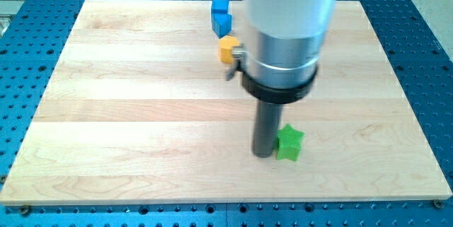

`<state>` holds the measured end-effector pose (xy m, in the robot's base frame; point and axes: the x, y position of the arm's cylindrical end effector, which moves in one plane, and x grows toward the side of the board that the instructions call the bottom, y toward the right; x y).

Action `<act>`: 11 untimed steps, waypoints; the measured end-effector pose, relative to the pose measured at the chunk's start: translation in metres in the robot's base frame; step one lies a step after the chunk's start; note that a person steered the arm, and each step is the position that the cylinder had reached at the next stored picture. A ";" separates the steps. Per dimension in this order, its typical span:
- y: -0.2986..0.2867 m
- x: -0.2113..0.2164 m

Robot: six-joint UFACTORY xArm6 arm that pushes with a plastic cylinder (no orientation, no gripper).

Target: Push the red blocks into the green star

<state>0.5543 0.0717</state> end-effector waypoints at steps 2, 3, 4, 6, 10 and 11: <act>0.086 -0.014; 0.092 -0.065; 0.140 -0.151; 0.145 -0.306; 0.104 -0.239; 0.131 -0.228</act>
<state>0.3260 0.2028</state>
